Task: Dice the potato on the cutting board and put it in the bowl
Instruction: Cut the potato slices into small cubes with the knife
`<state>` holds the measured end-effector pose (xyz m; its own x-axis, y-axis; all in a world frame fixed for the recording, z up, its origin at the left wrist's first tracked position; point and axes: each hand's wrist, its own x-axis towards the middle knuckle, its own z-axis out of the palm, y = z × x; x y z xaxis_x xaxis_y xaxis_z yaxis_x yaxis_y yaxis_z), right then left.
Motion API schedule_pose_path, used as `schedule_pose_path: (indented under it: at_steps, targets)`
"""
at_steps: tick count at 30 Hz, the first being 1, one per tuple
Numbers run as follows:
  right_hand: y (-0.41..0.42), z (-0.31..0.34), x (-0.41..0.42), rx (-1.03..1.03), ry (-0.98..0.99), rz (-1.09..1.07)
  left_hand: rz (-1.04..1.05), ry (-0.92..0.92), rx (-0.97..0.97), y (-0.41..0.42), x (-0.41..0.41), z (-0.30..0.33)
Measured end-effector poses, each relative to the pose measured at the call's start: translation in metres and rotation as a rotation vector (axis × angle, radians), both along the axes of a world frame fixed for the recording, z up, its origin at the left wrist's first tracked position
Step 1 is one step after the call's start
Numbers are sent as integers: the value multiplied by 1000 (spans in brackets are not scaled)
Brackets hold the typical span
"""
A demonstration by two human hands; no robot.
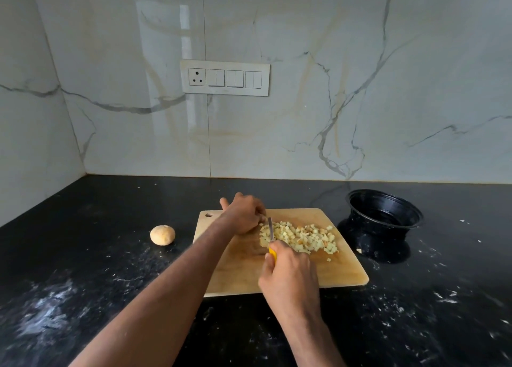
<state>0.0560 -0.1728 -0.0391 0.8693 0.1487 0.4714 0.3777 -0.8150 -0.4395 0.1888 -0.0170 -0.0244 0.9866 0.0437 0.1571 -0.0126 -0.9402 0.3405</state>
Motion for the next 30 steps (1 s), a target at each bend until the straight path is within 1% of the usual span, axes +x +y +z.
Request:
schedule_pose_path:
  at_steps: [2, 4, 6, 8, 10, 13, 17, 19, 22, 26, 30]
  targets:
    - [-1, 0, -1, -3, -3, 5, 5, 0, 7, -3, -5, 4]
    - [-2, 1, -1, 1, -1, 13, 27, -49, 10, -4, -14, 9]
    - [-4, 1, -1, 11, -4, 19, 69, -156, -64, 1, -27, 14]
    - [-5, 1, -1, 20, -12, 26, 54, -197, -168, 9, -46, 15]
    - [-5, 1, -2, 28, -18, 41, -8, -130, -224, 15, -67, 10]
    - [-3, 1, -6, 25, -25, 83, 6, -50, -234, 18, -93, 4]
    - [-2, -4, -17, 20, -42, 146, 53, -100, -263, 24, -106, 4]
    - [-1, -6, -20, 0, -46, 165, 44, -129, -266, 26, -107, 3]
    - [1, -8, -21, -35, -23, 200, 45, -117, -305, 25, -109, 2]
    - [7, -8, -21, -106, -17, 225, 114, -97, -316, 22, -107, 2]
    - [9, -9, -24, -171, -9, 253, 160, -80, -398, 19, -106, 2]
